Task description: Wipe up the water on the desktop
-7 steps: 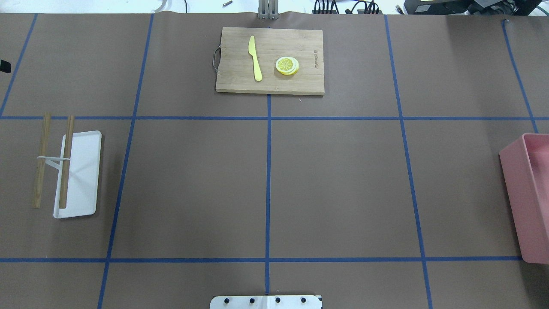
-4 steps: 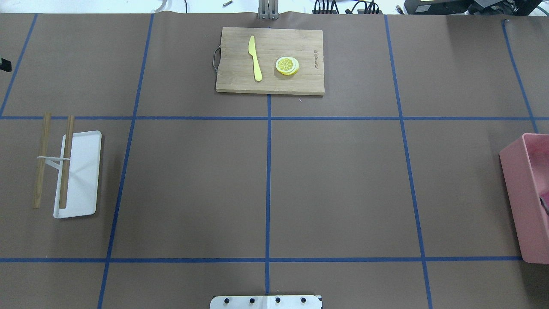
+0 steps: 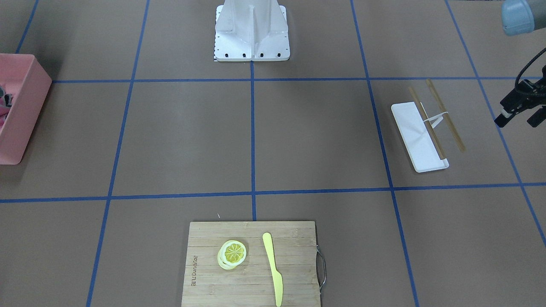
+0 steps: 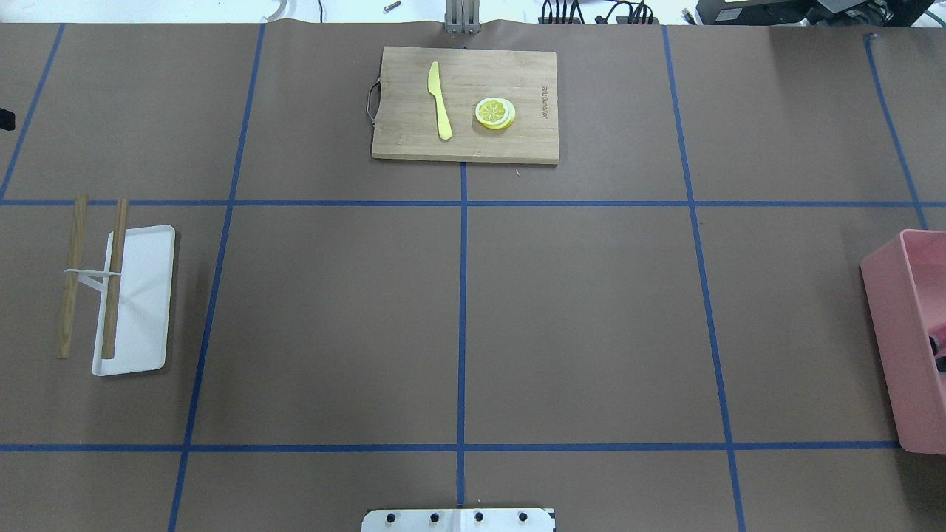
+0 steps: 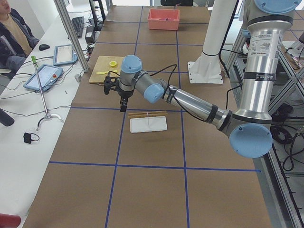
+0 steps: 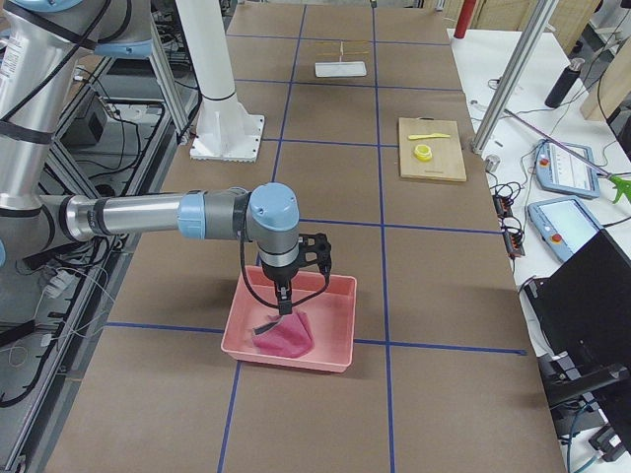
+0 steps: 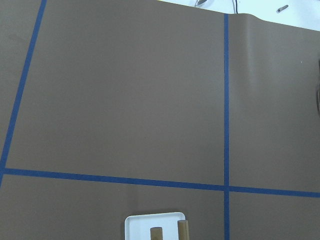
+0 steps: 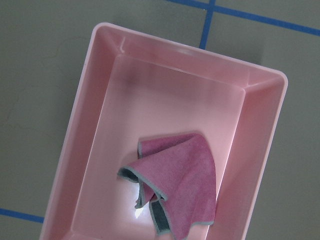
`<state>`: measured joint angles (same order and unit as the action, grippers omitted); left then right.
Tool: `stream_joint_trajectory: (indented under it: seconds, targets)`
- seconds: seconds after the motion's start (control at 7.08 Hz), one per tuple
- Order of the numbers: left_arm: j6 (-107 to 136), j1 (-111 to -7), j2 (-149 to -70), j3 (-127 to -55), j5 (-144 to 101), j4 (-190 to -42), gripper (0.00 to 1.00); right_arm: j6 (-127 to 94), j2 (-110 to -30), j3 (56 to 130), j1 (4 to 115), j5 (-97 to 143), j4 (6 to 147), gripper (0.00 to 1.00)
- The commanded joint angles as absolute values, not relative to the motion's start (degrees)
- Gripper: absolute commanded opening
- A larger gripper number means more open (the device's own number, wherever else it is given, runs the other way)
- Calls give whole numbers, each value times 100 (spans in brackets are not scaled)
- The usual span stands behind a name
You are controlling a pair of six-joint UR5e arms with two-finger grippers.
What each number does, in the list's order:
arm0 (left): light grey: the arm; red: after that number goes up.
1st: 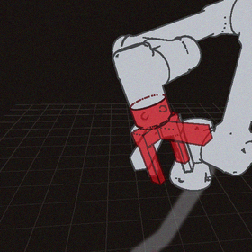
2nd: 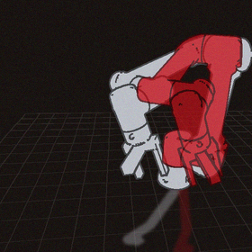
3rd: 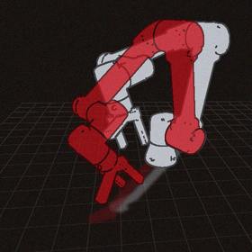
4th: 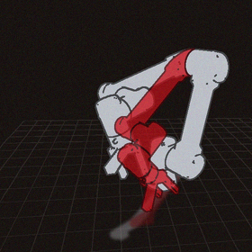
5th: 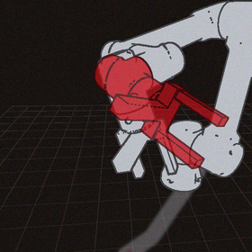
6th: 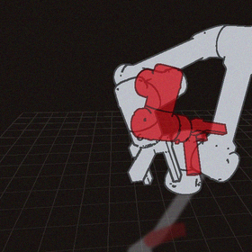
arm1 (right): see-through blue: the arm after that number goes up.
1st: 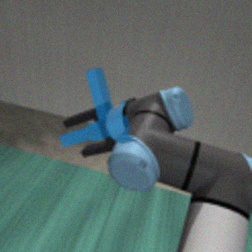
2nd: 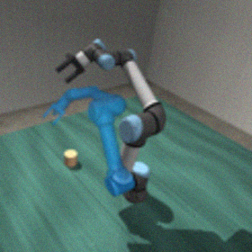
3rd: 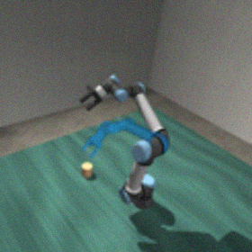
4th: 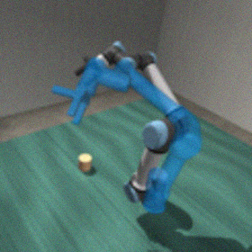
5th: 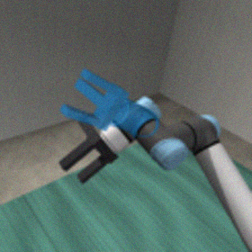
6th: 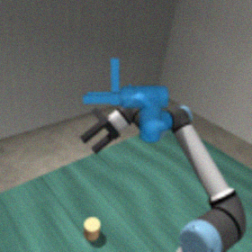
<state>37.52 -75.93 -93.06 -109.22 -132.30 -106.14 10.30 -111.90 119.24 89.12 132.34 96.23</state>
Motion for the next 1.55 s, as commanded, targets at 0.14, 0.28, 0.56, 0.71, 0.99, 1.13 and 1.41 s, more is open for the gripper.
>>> stream_joint_trajectory:
  seconds: [0.14, 0.28, 0.56, 0.71, 0.99, 1.13, 1.41]
  targets:
    - [1566, -7927, -8615, -10653, -13306, -10556, 98, 476, -10295, 11227, 8912, 13227, 9589, 100]
    - [1556, -7945, -8396, -10670, -13376, -10564, 98, 466, -10196, 11093, 8903, 13219, 9580, 100]
    - [1547, -8208, -8201, -10661, -13798, -10277, 98, 457, -10081, 10995, 8903, 13201, 9589, 100]
    - [1538, -8183, -8209, -10652, -13808, -9865, 98, 457, -10081, 10978, 8903, 13201, 9580, 100]
    - [324, -8270, -8200, -10617, -13816, -9311, 98, 466, -10064, 10978, 8903, 13184, 9580, 100]
    - [12, -8375, -8200, -10591, -13747, -8890, 98, 475, -10072, 10978, 8903, 13175, 9580, 100]
    - [-510, -8699, -8139, -10301, -13703, -8938, 98, 483, -10081, 10925, 8912, 13210, 9580, 100]
